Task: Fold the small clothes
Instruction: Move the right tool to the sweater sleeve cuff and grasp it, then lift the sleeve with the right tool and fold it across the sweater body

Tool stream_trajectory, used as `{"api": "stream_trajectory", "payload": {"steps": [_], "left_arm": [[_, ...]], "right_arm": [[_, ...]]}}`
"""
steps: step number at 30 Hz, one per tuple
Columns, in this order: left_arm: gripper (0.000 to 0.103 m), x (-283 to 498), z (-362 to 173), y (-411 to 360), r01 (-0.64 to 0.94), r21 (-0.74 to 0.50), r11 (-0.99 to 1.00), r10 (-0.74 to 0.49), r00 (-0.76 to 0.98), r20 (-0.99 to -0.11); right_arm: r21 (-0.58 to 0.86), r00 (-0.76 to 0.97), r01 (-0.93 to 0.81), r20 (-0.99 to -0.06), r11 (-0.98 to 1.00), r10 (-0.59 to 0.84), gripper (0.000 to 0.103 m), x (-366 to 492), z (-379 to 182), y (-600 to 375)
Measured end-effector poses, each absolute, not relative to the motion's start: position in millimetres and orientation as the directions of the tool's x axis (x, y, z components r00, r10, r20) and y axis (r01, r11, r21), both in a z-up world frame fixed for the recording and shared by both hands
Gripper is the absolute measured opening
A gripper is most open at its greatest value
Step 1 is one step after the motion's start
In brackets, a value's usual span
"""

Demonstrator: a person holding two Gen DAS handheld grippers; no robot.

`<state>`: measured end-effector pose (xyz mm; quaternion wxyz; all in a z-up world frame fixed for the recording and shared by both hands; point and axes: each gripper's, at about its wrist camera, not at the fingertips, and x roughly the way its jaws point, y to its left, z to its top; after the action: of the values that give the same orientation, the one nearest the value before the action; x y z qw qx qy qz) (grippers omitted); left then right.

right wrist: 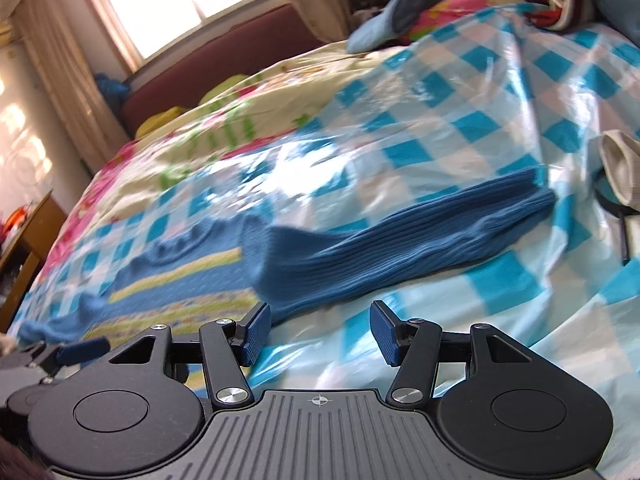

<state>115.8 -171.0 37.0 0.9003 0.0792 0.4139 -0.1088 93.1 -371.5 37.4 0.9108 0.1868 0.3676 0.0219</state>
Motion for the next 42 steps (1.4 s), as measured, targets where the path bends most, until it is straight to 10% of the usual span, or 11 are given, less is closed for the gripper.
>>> {"api": "stream_trajectory", "payload": {"steps": [18, 26, 42], "left_arm": [[0.103, 144, 16, -225, 0.315, -0.019, 0.949, -0.208, 0.577, -0.790], [0.103, 142, 15, -231, 0.324, -0.024, 0.946, -0.214, 0.566, -0.796], [0.103, 138, 13, -228, 0.319, -0.044, 0.947, -0.222, 0.548, -0.806]], "right_arm": [[0.620, 0.730, 0.511, -0.678, 0.595, 0.080, 0.056, 152, -27, -510], [0.579, 0.705, 0.550, -0.708, 0.602, 0.036, 0.020, 171, -34, -522], [0.561, 0.685, 0.550, -0.727, 0.619, 0.050, 0.020, 193, -38, -530]]}}
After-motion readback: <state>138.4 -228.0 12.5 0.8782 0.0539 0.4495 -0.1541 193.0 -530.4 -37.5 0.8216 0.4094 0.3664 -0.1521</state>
